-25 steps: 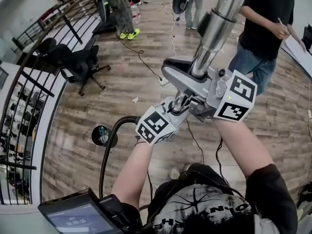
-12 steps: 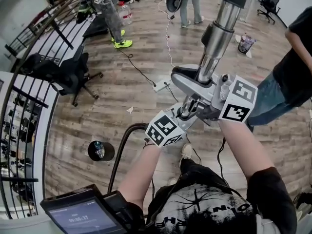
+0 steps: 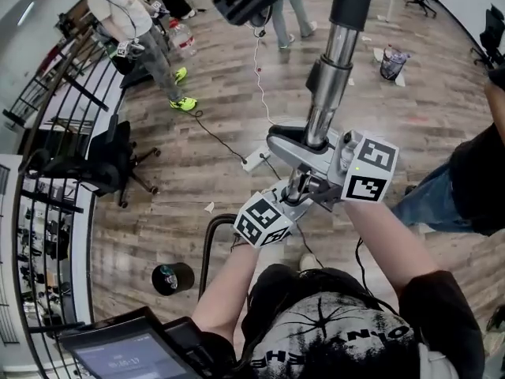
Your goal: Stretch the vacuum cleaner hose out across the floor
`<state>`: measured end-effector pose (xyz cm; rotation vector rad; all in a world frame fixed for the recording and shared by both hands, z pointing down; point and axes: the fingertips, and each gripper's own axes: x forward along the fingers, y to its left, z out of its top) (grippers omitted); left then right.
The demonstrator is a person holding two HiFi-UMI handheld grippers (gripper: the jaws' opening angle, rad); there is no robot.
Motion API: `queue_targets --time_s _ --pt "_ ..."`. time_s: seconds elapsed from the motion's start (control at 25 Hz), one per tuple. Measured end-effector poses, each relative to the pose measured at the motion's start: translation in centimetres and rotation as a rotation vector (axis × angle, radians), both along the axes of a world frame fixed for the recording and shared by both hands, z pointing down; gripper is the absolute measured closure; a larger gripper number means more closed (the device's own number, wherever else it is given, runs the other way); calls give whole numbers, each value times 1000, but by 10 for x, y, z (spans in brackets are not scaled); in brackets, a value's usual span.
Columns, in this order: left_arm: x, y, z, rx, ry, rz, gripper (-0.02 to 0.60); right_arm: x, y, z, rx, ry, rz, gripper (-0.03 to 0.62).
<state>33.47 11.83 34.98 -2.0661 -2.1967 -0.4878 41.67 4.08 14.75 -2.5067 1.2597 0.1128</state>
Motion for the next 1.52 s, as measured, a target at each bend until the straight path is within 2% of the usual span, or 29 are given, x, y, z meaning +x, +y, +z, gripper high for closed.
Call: queue_targets --time_s 0.28,0.56,0.68,0.84,1.08,1.24,1.52 --pt "65 39 31 -13 -30 44 538 73 36 34 -28 -23 29 530" --pt "178 77 32 -40 -67 122 538 195 73 39 -38 -44 43 528" --pt "216 92 37 -45 -82 145 538 236 88 45 -46 -55 61 528" --pt "251 111 41 -51 -84 158 540 272 106 49 -56 -53 67 528" --pt "299 143 40 -55 -137 191 538 333 142 55 -54 -110 86 528" --pt "338 170 37 -42 -151 180 537 375 172 52 -28 -129 69 528" --pt "409 247 43 -20 -147 122 535 438 245 54 6 -119 -26 526"
